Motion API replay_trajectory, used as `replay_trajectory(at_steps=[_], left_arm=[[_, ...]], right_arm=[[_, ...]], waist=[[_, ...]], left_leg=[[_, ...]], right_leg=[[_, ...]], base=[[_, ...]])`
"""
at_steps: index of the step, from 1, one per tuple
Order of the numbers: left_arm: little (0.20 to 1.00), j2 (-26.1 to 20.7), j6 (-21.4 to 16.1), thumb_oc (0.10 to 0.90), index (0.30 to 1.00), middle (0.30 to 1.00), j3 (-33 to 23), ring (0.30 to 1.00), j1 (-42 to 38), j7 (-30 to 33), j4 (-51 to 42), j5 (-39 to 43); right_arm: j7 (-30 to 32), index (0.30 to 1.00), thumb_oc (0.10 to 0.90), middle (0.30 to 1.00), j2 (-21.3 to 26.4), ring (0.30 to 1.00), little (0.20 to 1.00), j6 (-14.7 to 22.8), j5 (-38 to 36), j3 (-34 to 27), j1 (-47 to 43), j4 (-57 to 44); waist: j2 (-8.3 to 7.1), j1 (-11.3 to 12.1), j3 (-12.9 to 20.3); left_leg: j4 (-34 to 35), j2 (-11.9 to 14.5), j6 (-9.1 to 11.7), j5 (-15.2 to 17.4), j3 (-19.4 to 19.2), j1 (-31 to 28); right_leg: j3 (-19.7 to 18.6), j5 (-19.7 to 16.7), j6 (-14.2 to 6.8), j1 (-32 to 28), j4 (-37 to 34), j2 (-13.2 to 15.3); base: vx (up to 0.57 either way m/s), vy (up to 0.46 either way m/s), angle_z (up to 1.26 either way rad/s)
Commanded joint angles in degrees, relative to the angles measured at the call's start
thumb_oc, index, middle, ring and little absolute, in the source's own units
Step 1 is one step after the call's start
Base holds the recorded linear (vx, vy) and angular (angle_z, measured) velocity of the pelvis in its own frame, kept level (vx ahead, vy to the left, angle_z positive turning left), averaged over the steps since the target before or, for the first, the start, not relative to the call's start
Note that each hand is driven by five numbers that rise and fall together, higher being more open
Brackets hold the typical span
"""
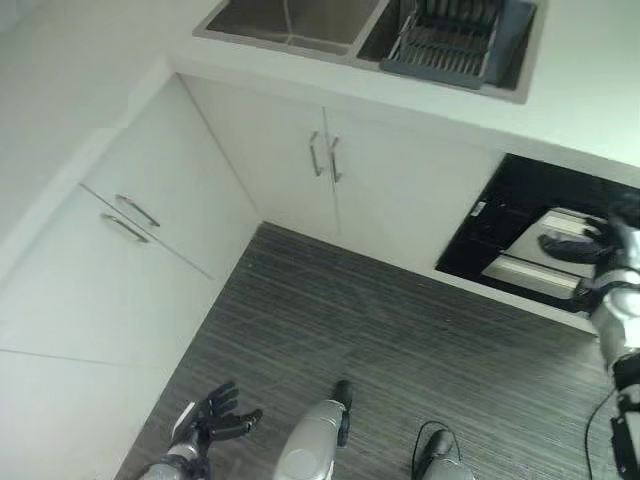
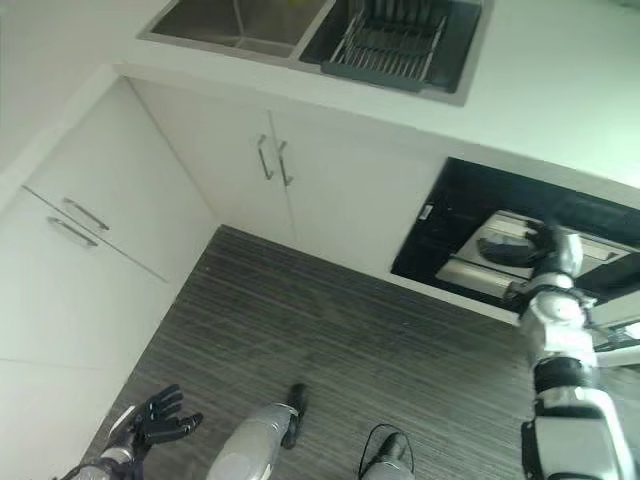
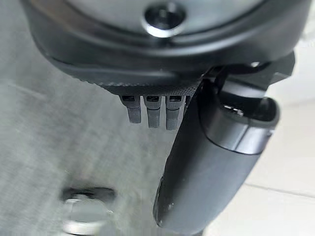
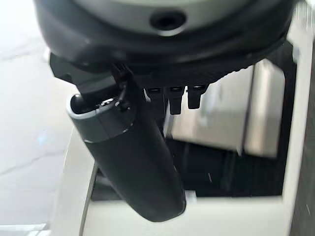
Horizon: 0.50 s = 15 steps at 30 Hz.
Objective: Place the dishes in the dishwasher.
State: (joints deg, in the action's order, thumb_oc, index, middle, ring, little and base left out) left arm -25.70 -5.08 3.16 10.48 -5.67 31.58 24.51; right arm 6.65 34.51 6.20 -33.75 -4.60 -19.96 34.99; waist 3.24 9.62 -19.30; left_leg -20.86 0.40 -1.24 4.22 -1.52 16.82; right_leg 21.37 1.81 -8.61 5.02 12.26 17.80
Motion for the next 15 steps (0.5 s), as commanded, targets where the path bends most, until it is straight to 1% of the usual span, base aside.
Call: replay_trajectory(at_steps=[1, 3, 4, 5, 6, 7, 8, 9, 11, 13, 15], left_arm=[[0.9, -2.77, -4.8, 0.8, 0.9, 0.9, -0.44, 0.9, 3.11, 0.71, 0.1, 1.77], [0.9, -2.36, -7.3, 0.8, 0.9, 0.9, -1.15, 0.9, 4.49, -1.63, 0.59, 2.03], [0.9, -1.77, -9.09, 0.8, 0.9, 0.9, -1.33, 0.9, 5.16, -2.65, 1.21, 2.14], [0.9, -0.42, -11.62, 0.8, 0.9, 0.9, -1.57, 0.9, 5.34, -3.9, 3.18, 1.01], [0.9, -0.35, -11.78, 0.8, 0.9, 0.9, -1.53, 0.9, 5.24, -4.01, 3.32, 0.97], [0.9, -0.13, -11.78, 0.8, 0.9, 0.9, -1.5, 0.9, 5.1, -4.35, 3.46, 1.17], [0.9, 0.5, -11.29, 0.8, 0.9, 0.9, -1.98, 0.9, 4.33, -5.66, 3.43, 1.42], [0.9, 0.52, -11.36, 0.8, 0.9, 0.9, -2.0, 0.9, 4.23, -5.77, 3.42, 1.4], [0.9, 0.77, -10.67, 0.8, 0.9, 0.9, -2.22, 0.9, 3.5, -6.13, 3.0, 1.35], [0.9, 0.95, -10.41, 0.8, 0.9, 0.9, -2.21, 0.9, 2.98, -6.35, 2.93, 1.24], [0.9, 1.33, -10.48, 0.8, 0.9, 0.9, -1.89, 0.9, 2.2, -6.16, 3.28, 0.5]], right_arm=[[-2.08, 0.9, 0.8, 0.9, 2.78, 0.9, 0.9, 6.87, -5.25, 0.87, -2.25, -0.06], [-5.16, 0.9, 0.8, 0.9, -0.43, 0.9, 0.9, 8.31, -4.19, -0.63, 2.71, -2.01], [-6.29, 0.9, 0.8, 0.9, -1.93, 0.9, 0.9, 8.38, -5.88, -1.24, 4.81, -2.59], [-8.91, 0.9, 0.8, 0.9, -5.26, 0.9, 0.9, 9.29, -7.12, -2.69, 8.32, -1.38], [-9.06, 0.9, 0.8, 0.9, -5.47, 0.9, 0.9, 9.28, -7.23, -2.72, 8.5, -1.33], [-9.13, 0.9, 0.8, 0.9, -6.2, 0.9, 0.9, 9.23, -7.33, -2.68, 9.26, -1.53], [-9.71, 0.9, 0.8, 0.9, -8.7, 0.9, 0.9, 8.38, -4.3, -2.21, 12.37, -3.13], [-9.82, 0.9, 0.8, 0.9, -8.93, 0.9, 0.9, 8.26, -4.14, -2.09, 12.71, -3.3], [-11.49, 0.9, 0.8, 0.9, -10.56, 0.9, 0.9, 7.46, -1.01, -0.67, 15.59, -3.79], [-11.97, 0.9, 0.8, 0.9, -11.38, 0.9, 0.9, 6.2, -1.18, 0.23, 16.97, -3.51], [-12.95, 0.9, 0.8, 0.9, -12.65, 0.9, 0.9, 5.84, -1.94, 0.96, 18.37, -1.75]], waist=[[0.36, 0.26, 5.8], [-0.34, -0.61, 6.24], [-0.84, -1.1, 6.4], [-1.98, -2.28, 6.9], [-2.09, -2.4, 7.05], [-2.32, -2.72, 7.17], [-3.08, -4.1, 7.96], [-3.17, -4.28, 8.11], [-3.66, -5.42, 9.07], [-3.93, -5.9, 9.43], [-4.27, -6.47, 9.96]], left_leg=[[3.67, 6.52, 5.76, 5.59, -1.99, -3.85], [3.67, 7.27, 5.75, 5.77, -2.75, -4.27], [3.67, 7.71, 5.8, 5.85, -3.19, -4.55], [3.67, 8.41, 6.07, 6.75, -4.03, -5.8], [3.67, 8.43, 6.04, 6.49, -4.08, -5.59], [3.67, 8.62, 6.13, 6.94, -4.29, -6.17], [3.67, 9.16, 6.17, 7.35, -4.85, -7.2], [3.67, 9.18, 6.11, 7.09, -4.89, -7.03], [3.67, 9.82, 6.15, 7.26, -5.57, -7.66], [3.67, 10.21, 6.23, 7.42, -5.97, -8.37], [3.67, 10.64, 6.27, 7.54, -6.37, -8.86]], right_leg=[[-3.6, 4.56, -3.0, 2.42, 4.93, 1.43], [-4.57, 4.94, -2.93, 2.55, 4.93, 0.59], [-4.93, 5.18, -3.02, 2.56, 4.93, 0.16], [-5.72, 6.02, -2.87, 2.07, 4.93, -0.91], [-5.8, 5.82, -2.76, 2.32, 4.93, -0.99], [-6.03, 6.2, -2.72, 1.99, 4.93, -1.26], [-6.82, 6.57, -2.36, 1.85, 4.93, -1.98], [-6.95, 6.36, -2.25, 2.1, 4.93, -2.06], [-7.5, 6.7, -1.92, 2.05, 4.93, -2.62], [-7.79, 7.02, -1.7, 1.57, 4.93, -2.99], [-7.88, 7.3, -1.32, 1.29, 4.93, -3.42]], base=[[-0.1, -0.058, -0.49], [-0.1, -0.063, -0.5], [-0.13, -0.132, -0.39], [-0.12, -0.118, -0.31], [-0.1, -0.107, -0.39], [-0.11, -0.08, -0.42], [-0.12, -0.078, -0.38], [-0.15, -0.072, -0.33], [-0.09, -0.033, -0.25], [-0.06, -0.027, -0.16], [-0.05, -0.022, -0.16]])
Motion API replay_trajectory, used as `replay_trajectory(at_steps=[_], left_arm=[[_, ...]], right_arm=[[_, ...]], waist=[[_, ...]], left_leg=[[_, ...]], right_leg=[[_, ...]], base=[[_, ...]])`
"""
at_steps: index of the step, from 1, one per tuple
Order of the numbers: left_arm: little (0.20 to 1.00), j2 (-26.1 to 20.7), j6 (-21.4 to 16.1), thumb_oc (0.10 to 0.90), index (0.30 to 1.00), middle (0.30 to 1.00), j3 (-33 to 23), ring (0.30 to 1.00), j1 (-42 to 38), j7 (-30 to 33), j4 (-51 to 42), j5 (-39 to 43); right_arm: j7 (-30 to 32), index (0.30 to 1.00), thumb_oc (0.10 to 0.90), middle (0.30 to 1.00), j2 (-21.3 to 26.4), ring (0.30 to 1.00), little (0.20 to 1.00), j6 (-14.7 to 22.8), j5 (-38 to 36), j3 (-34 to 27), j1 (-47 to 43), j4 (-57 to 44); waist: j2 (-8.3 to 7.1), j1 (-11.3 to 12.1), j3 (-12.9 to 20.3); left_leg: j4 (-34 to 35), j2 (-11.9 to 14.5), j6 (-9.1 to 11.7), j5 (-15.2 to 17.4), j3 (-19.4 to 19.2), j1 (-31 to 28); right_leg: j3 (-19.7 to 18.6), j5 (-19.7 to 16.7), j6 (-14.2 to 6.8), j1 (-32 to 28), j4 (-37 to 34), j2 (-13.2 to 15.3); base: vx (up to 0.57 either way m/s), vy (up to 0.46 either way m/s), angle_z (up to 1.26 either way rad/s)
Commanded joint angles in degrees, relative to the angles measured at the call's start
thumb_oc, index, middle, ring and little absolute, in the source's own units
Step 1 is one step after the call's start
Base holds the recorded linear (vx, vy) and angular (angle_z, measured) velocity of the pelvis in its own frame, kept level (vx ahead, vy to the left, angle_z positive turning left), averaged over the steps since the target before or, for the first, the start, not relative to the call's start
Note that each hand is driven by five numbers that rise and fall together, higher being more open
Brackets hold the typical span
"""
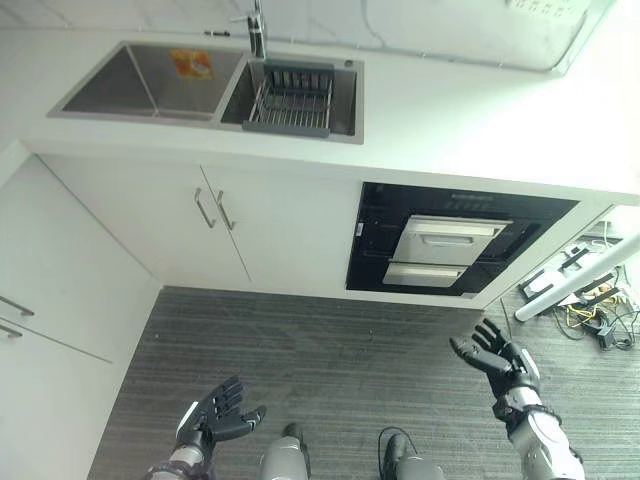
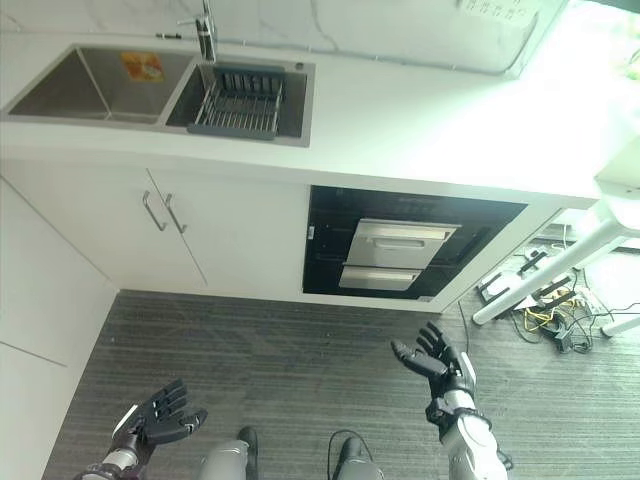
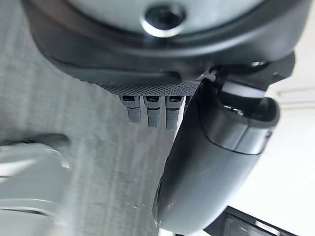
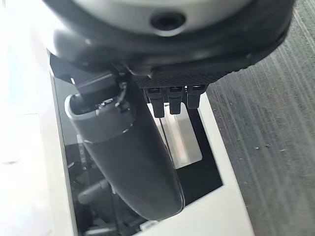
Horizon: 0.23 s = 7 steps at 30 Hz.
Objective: Place the dishes in the dishwasher.
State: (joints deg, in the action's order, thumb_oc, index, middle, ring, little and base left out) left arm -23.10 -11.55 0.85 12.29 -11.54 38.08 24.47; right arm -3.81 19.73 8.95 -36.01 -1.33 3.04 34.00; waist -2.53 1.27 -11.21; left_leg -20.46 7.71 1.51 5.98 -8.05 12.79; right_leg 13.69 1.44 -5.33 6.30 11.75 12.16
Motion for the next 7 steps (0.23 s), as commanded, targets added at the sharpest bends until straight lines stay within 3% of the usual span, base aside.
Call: replay_trajectory(at_steps=[1, 7], left_arm=[[0.9, -0.77, -4.32, 0.8, 0.9, 0.9, 0.8, 0.9, -0.26, -0.01, -2.47, 0.12], [0.9, 0.85, -4.96, 0.8, 0.9, 0.9, -0.09, 0.9, -1.51, -0.75, -1.39, 0.13]], right_arm=[[-2.98, 0.9, 0.8, 0.9, 0.66, 0.9, 0.9, 2.85, 0.48, -1.55, -3.47, 1.02], [-7.76, 0.9, 0.8, 0.9, -2.31, 0.9, 0.9, 0.93, 4.42, 0.67, 0.15, 3.31]], waist=[[1.28, 1.41, 2.46], [0.83, 0.54, 3.57]], left_leg=[[3.27, 3.53, 3.58, 5.91, -0.05, -5.23], [3.27, 4.04, 3.92, 6.19, -0.44, -6.47]], right_leg=[[-0.26, 7.92, -4.35, -0.29, 5.44, 1.86], [0.07, 8.72, -3.6, -1.28, 5.44, 1.07]], base=[[-0.05, -0.008, -0.19], [-0.03, 0.004, -0.07]])
